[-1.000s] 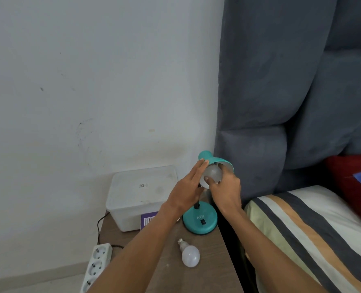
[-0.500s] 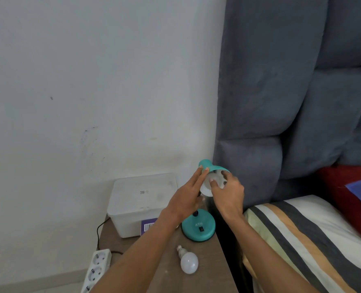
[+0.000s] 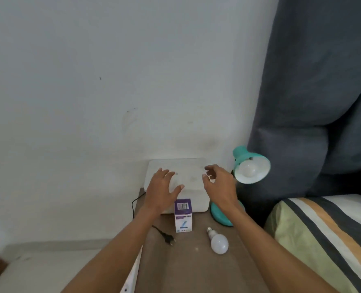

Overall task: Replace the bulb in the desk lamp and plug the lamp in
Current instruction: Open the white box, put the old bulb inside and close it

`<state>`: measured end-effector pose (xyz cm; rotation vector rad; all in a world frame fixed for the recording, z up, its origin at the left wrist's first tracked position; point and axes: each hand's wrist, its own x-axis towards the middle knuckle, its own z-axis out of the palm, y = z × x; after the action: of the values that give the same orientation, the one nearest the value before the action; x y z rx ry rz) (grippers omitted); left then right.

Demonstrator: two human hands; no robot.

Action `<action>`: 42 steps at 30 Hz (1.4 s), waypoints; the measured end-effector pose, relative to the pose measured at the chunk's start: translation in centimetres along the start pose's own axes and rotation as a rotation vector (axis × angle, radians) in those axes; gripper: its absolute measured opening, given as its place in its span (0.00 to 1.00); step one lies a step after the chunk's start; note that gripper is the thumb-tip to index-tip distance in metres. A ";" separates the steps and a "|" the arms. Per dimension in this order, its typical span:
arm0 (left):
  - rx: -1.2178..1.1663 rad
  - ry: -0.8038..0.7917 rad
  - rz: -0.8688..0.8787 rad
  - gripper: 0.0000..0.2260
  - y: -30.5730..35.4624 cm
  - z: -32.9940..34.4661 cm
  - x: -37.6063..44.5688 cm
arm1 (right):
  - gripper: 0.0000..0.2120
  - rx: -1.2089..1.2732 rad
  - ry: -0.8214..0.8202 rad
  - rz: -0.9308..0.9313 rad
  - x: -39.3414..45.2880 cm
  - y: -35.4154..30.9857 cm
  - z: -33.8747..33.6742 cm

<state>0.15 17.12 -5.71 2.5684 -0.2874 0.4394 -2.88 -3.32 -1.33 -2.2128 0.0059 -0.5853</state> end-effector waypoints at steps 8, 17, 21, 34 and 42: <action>-0.148 -0.123 -0.301 0.43 -5.8 -0.2 2.0 | 0.31 -0.092 -0.260 0.239 2.5 3.9 4.8; -0.357 -0.119 -0.395 0.55 -6.9 0.5 3.3 | 0.34 0.057 -0.264 0.271 4.1 5.6 6.4; -0.349 -0.082 -0.354 0.52 -6.7 0.6 3.2 | 0.35 0.075 -0.235 0.300 4.2 5.3 7.2; -0.307 -0.019 -0.326 0.55 -4.7 -1.6 2.0 | 0.35 0.043 -0.188 0.263 4.1 3.3 5.7; -0.270 0.043 -0.295 0.53 -2.1 -4.5 -5.5 | 0.35 -0.008 -0.141 0.203 -3.1 -0.1 1.6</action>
<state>-5.44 21.93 -4.95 2.2850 0.0476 0.3210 -4.98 -1.54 -3.37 -2.2227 0.1576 -0.3181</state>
